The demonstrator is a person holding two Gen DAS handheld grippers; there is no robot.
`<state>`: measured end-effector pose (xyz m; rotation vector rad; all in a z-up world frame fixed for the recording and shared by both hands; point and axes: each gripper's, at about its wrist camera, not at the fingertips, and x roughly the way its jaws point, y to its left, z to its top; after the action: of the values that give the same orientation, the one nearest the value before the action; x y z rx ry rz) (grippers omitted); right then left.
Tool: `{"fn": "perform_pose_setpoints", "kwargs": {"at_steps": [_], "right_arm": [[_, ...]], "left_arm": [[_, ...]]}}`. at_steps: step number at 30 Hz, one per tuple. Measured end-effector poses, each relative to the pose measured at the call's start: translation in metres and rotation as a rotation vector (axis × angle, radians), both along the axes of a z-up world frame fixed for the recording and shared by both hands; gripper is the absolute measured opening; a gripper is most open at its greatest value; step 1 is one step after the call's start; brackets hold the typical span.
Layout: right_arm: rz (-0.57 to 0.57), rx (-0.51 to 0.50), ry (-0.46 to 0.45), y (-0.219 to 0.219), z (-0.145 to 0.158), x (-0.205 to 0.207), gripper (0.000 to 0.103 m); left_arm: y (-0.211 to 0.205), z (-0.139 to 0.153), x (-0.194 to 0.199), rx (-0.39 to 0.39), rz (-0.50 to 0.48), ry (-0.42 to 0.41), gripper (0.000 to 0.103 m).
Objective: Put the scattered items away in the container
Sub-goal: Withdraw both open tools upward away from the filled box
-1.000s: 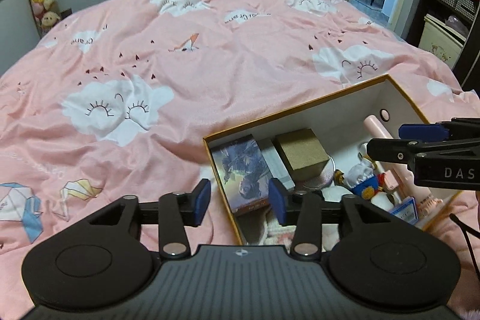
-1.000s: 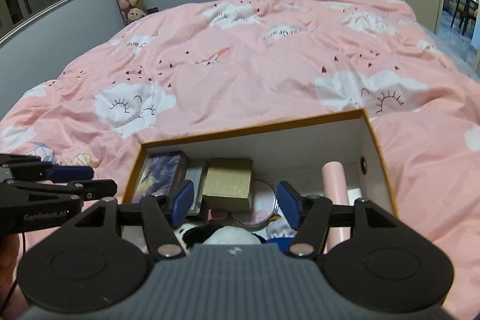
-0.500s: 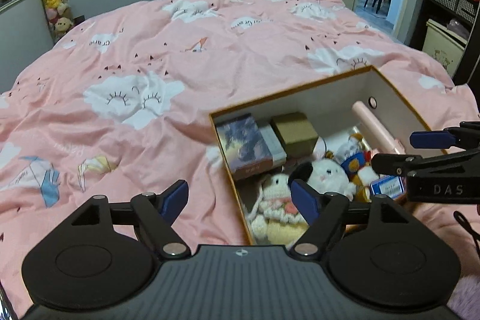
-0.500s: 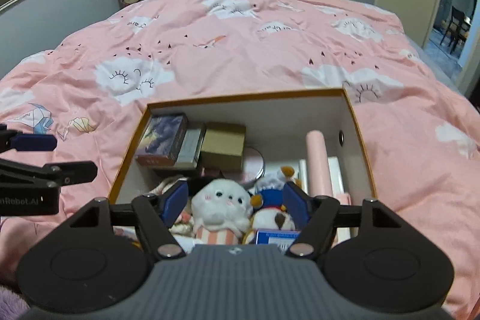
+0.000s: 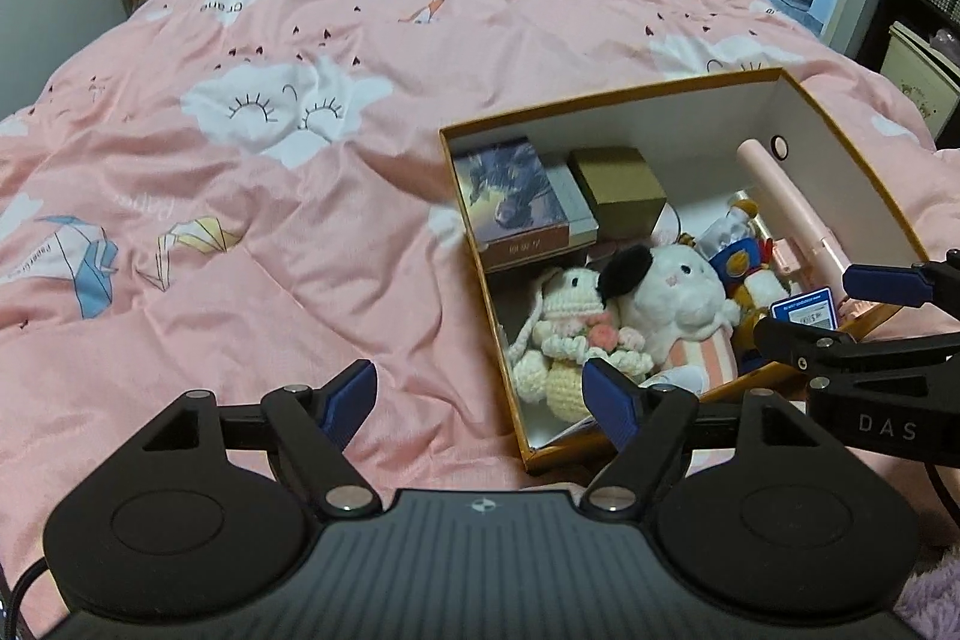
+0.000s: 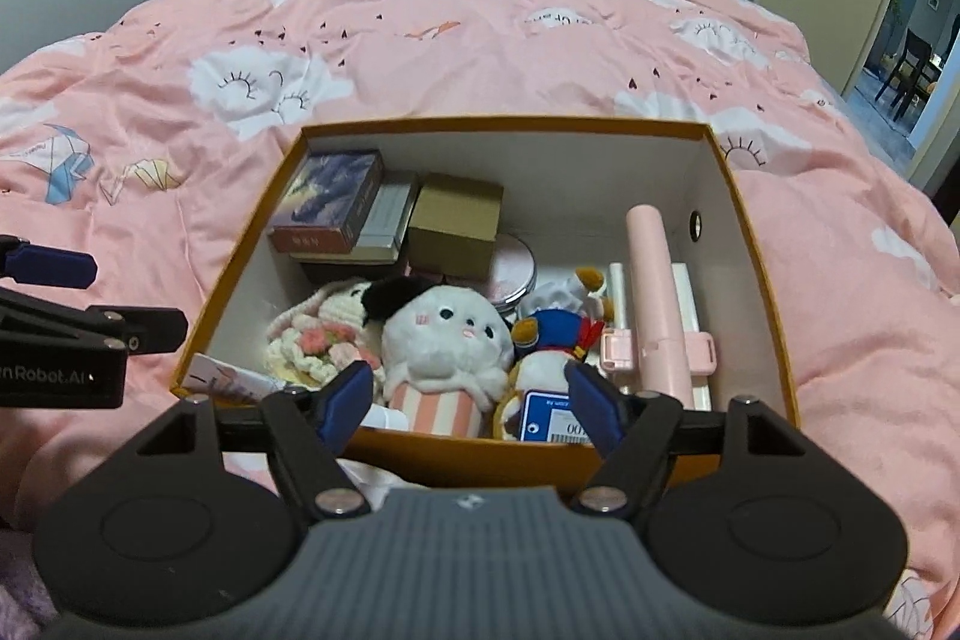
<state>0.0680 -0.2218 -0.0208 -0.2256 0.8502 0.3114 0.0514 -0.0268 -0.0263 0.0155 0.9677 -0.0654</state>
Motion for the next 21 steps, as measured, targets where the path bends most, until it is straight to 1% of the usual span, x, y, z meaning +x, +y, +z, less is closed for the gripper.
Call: {"fn": "perform_pose_setpoints", "kwargs": {"at_steps": [8,21], "right_arm": [[-0.013,-0.005,0.044,0.001,-0.012,0.006,0.074],[-0.008,-0.015,0.049,0.004,-0.014,0.006,0.076]], "left_arm": [[0.002,-0.011,0.004,-0.001,0.01,0.045,0.089],[0.003,-0.012,0.006,0.002,0.007,0.055,0.089]]}}
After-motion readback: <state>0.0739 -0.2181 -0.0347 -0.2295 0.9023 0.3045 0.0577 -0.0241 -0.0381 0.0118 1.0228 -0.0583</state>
